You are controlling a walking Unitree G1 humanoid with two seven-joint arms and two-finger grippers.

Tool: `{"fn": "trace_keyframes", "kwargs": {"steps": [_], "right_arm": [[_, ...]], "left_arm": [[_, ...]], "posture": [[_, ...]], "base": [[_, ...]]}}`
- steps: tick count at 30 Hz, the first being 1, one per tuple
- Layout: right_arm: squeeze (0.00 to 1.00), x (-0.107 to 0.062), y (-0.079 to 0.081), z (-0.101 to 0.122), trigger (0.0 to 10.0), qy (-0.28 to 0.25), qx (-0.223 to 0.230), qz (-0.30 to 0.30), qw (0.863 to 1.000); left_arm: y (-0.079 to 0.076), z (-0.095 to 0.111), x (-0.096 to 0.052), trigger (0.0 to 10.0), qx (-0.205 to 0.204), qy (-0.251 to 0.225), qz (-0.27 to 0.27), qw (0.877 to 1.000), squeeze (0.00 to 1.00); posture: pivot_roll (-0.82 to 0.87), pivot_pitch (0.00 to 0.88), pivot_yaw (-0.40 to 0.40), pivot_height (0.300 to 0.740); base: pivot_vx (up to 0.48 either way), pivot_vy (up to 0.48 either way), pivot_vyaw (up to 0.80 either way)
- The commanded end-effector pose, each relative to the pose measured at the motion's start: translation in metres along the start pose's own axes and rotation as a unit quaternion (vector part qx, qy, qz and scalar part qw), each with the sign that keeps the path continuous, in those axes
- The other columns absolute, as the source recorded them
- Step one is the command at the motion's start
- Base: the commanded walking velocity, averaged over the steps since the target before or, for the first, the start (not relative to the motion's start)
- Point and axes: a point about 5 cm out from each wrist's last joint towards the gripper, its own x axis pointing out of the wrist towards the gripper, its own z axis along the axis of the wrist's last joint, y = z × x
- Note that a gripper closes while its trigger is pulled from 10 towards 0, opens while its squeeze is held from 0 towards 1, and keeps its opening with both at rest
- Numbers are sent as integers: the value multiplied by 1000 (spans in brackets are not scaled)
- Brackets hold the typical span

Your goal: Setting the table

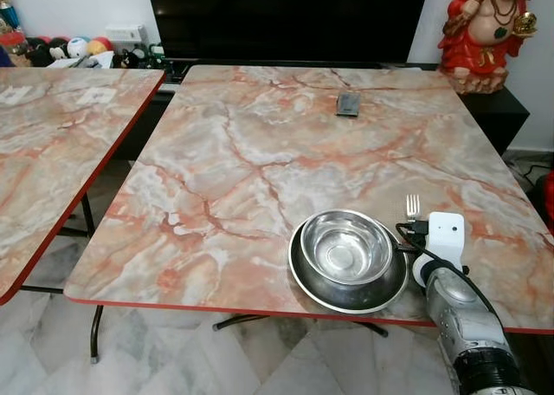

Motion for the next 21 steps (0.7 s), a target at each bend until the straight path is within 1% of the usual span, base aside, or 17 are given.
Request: {"fn": "trace_keyframes", "kwargs": {"steps": [1,13,21], "right_arm": [[0,-2,-3,-2,10000,4,9,-5,1000],[0,-8,-4,-6,10000,19,7,2,1000],[0,-15,-7,-2,10000,20,7,4,1000]], "left_arm": [[2,-11,-3,10000,2,23,-4,1000,0],[3,-11,-3,10000,2,22,-3,1000,0],[3,-11,-3,10000,3,23,-5,1000,0]], "posture": [[-10,115,20,740],[-8,116,22,740],[-16,116,22,740]], "base": [[0,0,0],[0,0,0],[0,0,0]]}}
